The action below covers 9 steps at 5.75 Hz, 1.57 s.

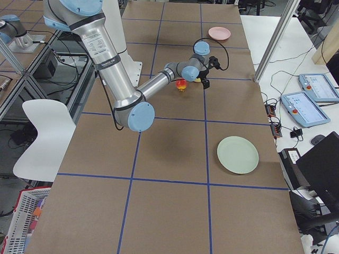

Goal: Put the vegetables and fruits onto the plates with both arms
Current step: 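Move the right gripper down to the red pomegranate and grasp it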

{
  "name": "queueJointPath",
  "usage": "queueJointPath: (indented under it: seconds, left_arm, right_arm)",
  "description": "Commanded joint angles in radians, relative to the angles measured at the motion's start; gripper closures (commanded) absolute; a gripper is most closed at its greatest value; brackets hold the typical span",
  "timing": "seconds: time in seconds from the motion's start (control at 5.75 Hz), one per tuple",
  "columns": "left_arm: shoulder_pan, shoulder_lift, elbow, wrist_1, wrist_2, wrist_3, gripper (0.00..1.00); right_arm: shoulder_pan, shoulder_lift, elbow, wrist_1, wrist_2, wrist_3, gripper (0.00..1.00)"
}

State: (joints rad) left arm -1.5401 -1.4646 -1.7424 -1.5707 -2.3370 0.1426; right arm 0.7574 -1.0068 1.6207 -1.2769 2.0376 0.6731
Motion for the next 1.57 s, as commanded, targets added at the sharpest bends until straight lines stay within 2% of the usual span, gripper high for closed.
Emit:
queueJointPath:
  seconds: [0.0,0.52,1.04,1.22,1.39]
  left_arm:
    - [0.0,0.0,0.004,0.0,0.001,0.0,0.0]
    - [0.0,0.0,0.003,-0.002,-0.001,0.0,0.0]
    - [0.0,-0.003,0.003,-0.002,-0.001,0.0,0.0]
    - [0.0,-0.003,0.003,-0.002,-0.001,0.0,0.0]
    - [0.0,-0.005,0.003,-0.002,-0.001,0.0,0.0]
  right_arm:
    - [-0.131,0.121,0.008,-0.21,-0.164,0.107,0.02]
    - [-0.23,0.108,0.033,-0.329,-0.299,0.192,0.03]
    - [-0.289,0.059,0.028,-0.328,-0.3,0.192,0.04]
    - [-0.299,0.054,0.028,-0.329,-0.295,0.192,0.16]
    - [-0.297,0.06,0.039,-0.329,-0.259,0.198,0.99]
